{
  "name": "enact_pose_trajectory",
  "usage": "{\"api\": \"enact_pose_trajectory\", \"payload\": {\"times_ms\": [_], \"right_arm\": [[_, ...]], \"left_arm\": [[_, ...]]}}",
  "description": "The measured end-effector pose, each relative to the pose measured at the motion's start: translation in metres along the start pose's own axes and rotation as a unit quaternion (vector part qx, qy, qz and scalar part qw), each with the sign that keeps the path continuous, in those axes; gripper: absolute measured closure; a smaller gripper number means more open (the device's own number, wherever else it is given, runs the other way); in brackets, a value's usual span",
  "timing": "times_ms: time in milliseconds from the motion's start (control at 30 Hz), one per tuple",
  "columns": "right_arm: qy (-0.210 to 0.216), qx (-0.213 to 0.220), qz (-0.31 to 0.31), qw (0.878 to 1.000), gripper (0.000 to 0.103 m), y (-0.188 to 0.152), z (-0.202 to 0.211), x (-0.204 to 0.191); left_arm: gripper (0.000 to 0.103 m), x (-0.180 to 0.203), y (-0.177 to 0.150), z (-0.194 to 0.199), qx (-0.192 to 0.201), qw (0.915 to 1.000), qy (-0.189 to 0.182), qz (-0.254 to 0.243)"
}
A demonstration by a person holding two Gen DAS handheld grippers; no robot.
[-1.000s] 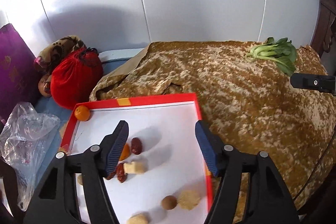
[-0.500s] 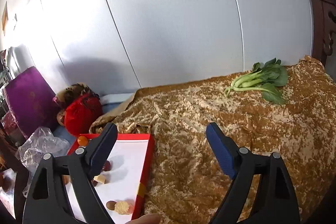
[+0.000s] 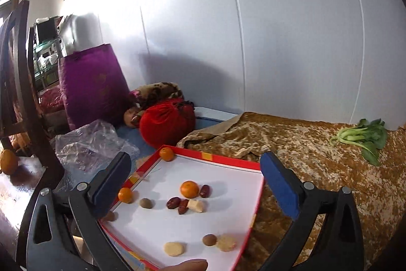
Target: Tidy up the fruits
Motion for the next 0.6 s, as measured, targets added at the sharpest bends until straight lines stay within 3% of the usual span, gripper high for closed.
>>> {"api": "enact_pose_trajectory", "payload": {"times_ms": [267,600], "right_arm": [[0.082,-0.021,0.061,0.995,0.000,-0.020,-0.013,-0.088],[0.101,-0.063,0.081,0.990,0.000,-0.051,-0.027,-0.111]], "left_arm": [[0.001,-0.059,-0.010,-0.009,-0.011,0.9985,0.044,0.031],[0.001,-0.081,-0.020,-0.017,-0.027,0.9962,0.073,0.040]]}}
Point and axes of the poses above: each gripper's, at about its wrist camera, not at the fingertips, and z roughly against the way its jaws point, x to its right, y to its top, the point moved 7 cm from there along -z, roughly the way its jaws point, and after that the axes turned 3 degrees about x, right-handed, at the moved point
